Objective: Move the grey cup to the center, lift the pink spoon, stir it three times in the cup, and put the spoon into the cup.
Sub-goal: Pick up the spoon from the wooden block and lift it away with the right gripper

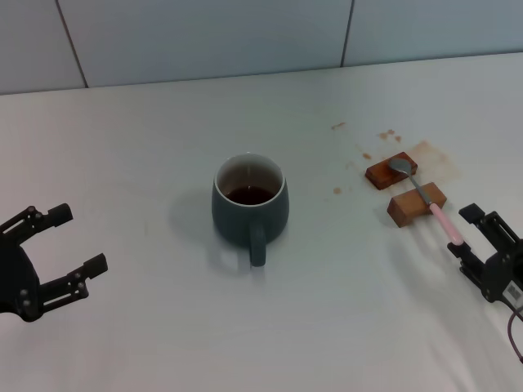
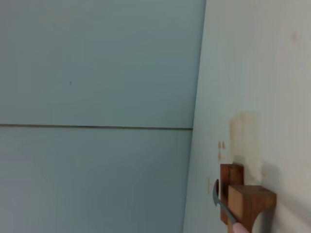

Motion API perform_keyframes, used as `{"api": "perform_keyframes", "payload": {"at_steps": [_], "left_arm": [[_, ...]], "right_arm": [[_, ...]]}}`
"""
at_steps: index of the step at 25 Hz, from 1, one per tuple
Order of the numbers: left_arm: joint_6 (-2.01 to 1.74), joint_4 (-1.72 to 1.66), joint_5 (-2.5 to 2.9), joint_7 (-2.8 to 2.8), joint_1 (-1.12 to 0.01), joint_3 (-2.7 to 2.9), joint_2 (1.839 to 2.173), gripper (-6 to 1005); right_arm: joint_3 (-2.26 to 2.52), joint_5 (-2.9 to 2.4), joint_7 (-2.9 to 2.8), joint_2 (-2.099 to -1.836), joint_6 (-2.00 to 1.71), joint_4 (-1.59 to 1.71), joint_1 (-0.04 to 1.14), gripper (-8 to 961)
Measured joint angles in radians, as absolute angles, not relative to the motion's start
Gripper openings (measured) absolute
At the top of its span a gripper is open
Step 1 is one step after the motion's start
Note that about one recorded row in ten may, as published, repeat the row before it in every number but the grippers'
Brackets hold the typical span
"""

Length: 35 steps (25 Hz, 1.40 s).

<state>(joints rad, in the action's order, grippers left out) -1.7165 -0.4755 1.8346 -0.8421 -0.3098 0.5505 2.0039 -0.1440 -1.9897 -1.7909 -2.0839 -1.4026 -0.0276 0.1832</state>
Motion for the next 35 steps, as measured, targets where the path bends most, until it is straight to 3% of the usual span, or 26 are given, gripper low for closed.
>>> {"api": "perform_keyframes", "payload": {"at_steps": [32, 35], "left_arm": [[-1.738, -0.477, 1.822, -0.841, -0.301, 0.523, 2.004, 856], [-1.738, -0.477, 1.822, -0.841, -0.302, 0.523, 2.004, 856]], "right_arm": [[-0.139, -1.997, -1.796, -2.084, -1.324, -0.028, 0.261, 739], [-0.141, -1.996, -1.797, -2.085, -1.323, -0.028, 0.261, 699]]}}
